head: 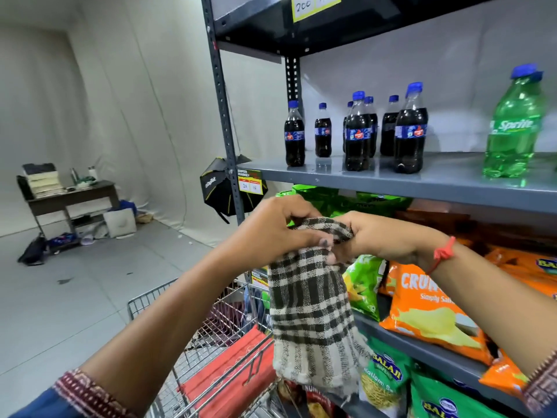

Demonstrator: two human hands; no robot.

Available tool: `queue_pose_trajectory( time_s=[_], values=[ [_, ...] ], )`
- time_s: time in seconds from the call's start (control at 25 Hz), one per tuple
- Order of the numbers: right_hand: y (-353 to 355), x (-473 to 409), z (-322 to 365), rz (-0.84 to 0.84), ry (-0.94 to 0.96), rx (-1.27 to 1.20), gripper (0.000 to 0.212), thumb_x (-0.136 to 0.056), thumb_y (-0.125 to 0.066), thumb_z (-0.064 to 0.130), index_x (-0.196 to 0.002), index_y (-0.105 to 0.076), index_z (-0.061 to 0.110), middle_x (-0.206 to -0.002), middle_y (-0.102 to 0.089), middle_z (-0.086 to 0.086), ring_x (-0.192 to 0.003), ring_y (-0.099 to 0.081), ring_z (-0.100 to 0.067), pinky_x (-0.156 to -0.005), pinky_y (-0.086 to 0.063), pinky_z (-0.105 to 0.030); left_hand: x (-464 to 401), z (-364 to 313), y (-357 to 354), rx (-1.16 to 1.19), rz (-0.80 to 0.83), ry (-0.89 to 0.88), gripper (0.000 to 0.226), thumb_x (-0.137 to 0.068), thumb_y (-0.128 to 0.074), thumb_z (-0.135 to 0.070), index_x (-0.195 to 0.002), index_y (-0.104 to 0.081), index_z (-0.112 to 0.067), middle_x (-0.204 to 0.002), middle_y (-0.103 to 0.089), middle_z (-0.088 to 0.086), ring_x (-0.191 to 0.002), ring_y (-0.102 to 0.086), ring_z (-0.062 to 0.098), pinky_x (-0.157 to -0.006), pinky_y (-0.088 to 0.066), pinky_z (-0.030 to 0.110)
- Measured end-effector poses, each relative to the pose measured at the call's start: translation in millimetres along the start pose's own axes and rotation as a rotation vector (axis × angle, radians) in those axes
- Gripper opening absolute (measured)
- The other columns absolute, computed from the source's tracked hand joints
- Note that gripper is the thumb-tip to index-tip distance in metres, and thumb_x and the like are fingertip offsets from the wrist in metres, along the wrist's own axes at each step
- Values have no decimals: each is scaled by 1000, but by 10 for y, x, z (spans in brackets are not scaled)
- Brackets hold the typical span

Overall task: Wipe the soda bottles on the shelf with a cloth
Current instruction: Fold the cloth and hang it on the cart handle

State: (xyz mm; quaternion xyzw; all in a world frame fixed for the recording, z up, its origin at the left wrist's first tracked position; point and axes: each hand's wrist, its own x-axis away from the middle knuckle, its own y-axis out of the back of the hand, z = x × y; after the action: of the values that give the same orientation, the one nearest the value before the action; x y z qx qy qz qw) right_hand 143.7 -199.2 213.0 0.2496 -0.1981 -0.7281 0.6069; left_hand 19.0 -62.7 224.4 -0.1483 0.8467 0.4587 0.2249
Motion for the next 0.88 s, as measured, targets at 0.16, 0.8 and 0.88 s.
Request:
queue_pose_trajectory(
  time_s=[0.16,0.8,0.88],
  values=[
    [51,-32,-115,-8,21,-8,19,-77,-62,-10,-92,-62,1,-90,-70,-6,-83,-62,-10,-72,-54,-20,197,280,57,315,-55,365,54,-57,-69,-44,-102,-52,-20,-99,-59,3,-87,-60,14,-77,-53,23],
    [-217,-327,-254,65,-19,106,29,-74,-71,3,-99,-58,1,-97,-66,-18,-86,-59,-23,-82,-49,-42,485,337,65,636,-129,448,19,-76,-58,4,-70,-51,-14,-63,-63,-1,-58,-59,13,-52,-50,19],
    [-189,-338,-342,106,-39,159,17,-74,-72,5,-87,-60,4,-86,-67,-19,-75,-59,-19,-72,-50,-43,622,380,72,649,-235,496,19,-76,-57,5,-70,-52,-13,-65,-64,2,-58,-59,15,-49,-50,20]
  ],
)
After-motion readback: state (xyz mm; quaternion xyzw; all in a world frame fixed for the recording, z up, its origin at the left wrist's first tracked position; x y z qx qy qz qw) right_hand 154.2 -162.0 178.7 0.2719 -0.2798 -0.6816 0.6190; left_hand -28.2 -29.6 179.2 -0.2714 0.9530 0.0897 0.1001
